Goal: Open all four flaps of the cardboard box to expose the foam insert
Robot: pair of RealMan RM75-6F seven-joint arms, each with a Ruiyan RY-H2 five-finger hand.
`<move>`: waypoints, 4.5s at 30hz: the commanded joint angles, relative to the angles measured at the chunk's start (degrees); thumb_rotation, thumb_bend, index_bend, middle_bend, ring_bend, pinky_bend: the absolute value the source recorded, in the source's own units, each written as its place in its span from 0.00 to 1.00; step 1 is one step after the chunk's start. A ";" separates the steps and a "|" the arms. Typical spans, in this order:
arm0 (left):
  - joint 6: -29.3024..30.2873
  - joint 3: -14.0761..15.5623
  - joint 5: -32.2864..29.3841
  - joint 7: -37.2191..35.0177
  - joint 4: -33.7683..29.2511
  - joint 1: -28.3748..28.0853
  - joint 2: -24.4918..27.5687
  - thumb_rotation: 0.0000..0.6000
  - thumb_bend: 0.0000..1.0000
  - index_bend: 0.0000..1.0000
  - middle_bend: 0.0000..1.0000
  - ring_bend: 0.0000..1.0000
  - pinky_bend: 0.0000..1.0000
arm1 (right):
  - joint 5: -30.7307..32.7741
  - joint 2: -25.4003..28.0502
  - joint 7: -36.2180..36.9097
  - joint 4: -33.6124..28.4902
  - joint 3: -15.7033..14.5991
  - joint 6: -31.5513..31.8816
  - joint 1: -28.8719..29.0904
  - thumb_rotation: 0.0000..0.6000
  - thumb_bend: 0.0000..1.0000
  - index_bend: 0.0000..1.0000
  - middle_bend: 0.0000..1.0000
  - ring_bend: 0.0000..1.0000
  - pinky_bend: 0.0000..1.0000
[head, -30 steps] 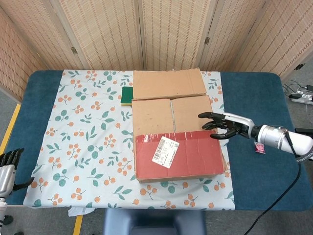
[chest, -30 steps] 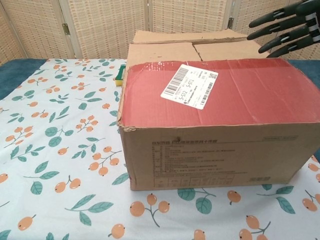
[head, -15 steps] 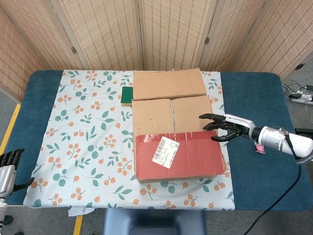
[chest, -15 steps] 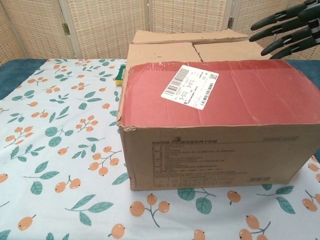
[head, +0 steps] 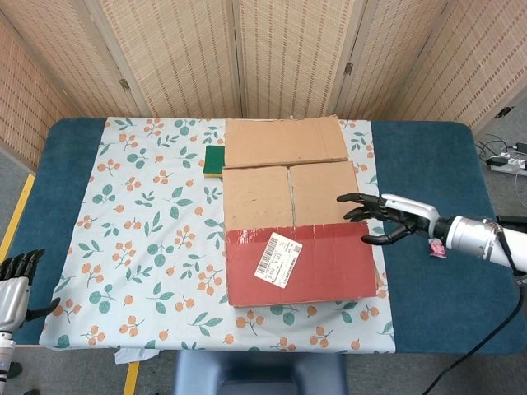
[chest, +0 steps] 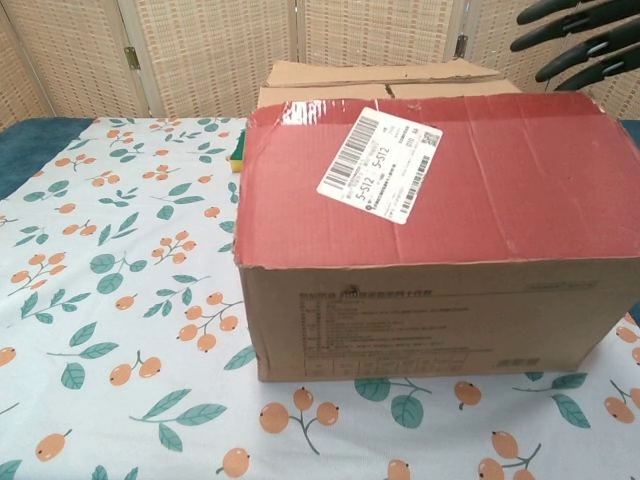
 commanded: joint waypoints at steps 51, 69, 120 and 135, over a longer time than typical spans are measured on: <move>-3.10 -0.02 -1.59 -0.48 1.24 -1.76 -0.70 1.00 0.28 0.05 0.13 0.09 0.00 | -24.41 -1.72 -40.16 -47.84 15.26 43.28 -23.71 0.62 0.49 0.25 0.06 0.13 0.06; -2.62 0.29 0.33 -5.98 1.92 -1.18 0.39 1.00 0.28 0.05 0.13 0.09 0.00 | -45.83 2.14 -30.86 -40.93 -19.07 64.92 10.72 0.36 0.61 0.48 0.06 0.07 0.00; 0.15 1.20 4.87 -14.14 2.01 0.31 2.79 1.00 0.28 0.06 0.13 0.10 0.00 | -29.34 6.29 -29.40 -38.24 -61.36 90.54 42.27 0.27 0.61 0.50 0.08 0.07 0.00; -2.05 1.64 5.44 -13.82 1.82 -0.96 2.63 1.00 0.28 0.05 0.13 0.10 0.00 | -37.04 19.78 -19.59 -46.21 -60.23 99.14 33.91 0.27 0.61 0.50 0.08 0.06 0.00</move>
